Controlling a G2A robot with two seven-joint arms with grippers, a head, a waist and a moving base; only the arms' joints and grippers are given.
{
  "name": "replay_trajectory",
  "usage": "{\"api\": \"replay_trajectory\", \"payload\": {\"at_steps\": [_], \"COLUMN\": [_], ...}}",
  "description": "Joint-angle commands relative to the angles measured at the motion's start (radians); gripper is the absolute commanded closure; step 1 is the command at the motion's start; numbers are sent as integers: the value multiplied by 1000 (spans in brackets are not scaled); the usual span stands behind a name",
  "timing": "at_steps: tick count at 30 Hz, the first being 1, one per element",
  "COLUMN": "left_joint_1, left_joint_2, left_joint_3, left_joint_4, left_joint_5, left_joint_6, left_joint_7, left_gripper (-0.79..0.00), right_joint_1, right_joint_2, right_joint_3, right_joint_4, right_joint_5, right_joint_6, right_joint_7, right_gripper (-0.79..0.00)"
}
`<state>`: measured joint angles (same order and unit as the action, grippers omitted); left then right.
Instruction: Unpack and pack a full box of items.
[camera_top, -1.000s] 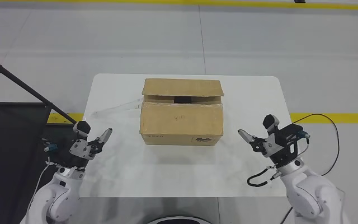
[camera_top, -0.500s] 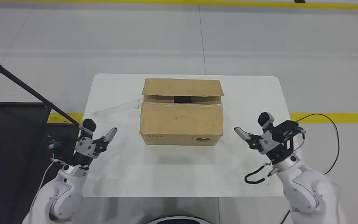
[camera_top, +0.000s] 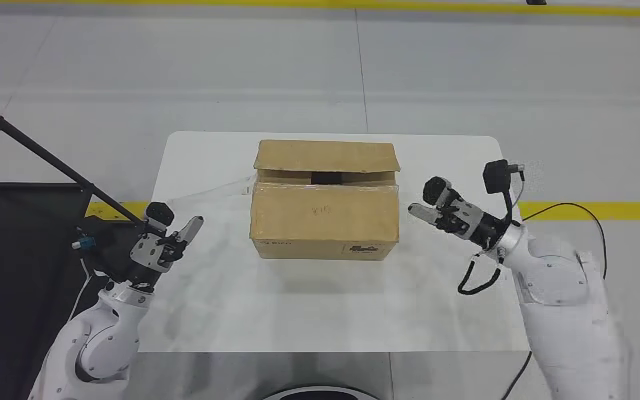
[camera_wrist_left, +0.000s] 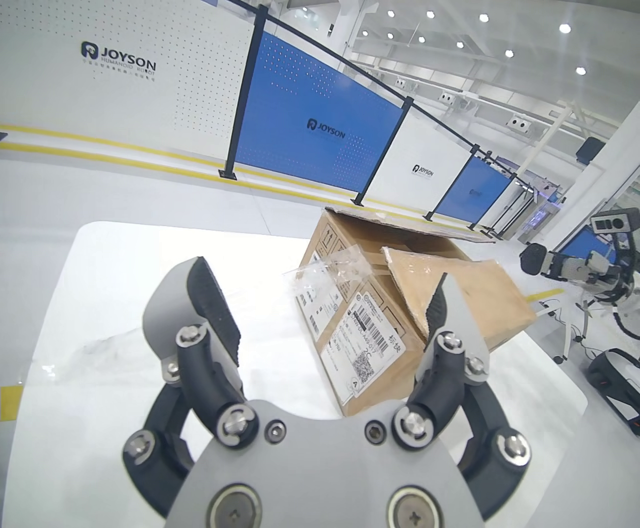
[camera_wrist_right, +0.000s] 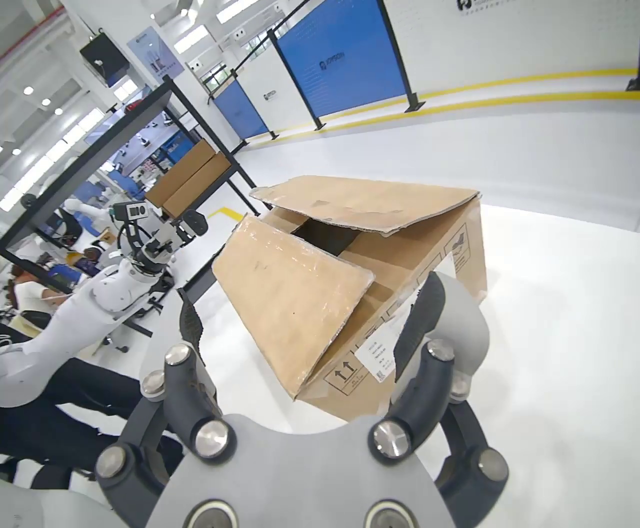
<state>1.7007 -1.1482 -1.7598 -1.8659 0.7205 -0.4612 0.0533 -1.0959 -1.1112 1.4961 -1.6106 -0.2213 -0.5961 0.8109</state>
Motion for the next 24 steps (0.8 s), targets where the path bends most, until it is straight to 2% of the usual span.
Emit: {"api": "replay_trajectory", "payload": {"at_steps": [1,6,13,24], "left_joint_1": [0,0,0,0], "left_joint_2": [0,0,0,0], "left_joint_3": [0,0,0,0], "left_joint_4": [0,0,0,0], "left_joint_5": [1,1,1,1], "left_joint_6": [0,0,0,0], "left_joint_7": [0,0,0,0], "left_gripper": [-785,-785,-785,-785], "right_joint_1": [44,138,225,286], "right_joint_2": [0,-3,-8,-10], "right_joint_3": [-29,-93,-157,-218], "right_joint_4": [45,160,287,349], "right_joint_5": [34,144,243,381], "right_joint_6": [18,26,-6,-76], "right_joint_7": [45,134,193,273], "right_gripper": [-785,-785,-785,-785]}}
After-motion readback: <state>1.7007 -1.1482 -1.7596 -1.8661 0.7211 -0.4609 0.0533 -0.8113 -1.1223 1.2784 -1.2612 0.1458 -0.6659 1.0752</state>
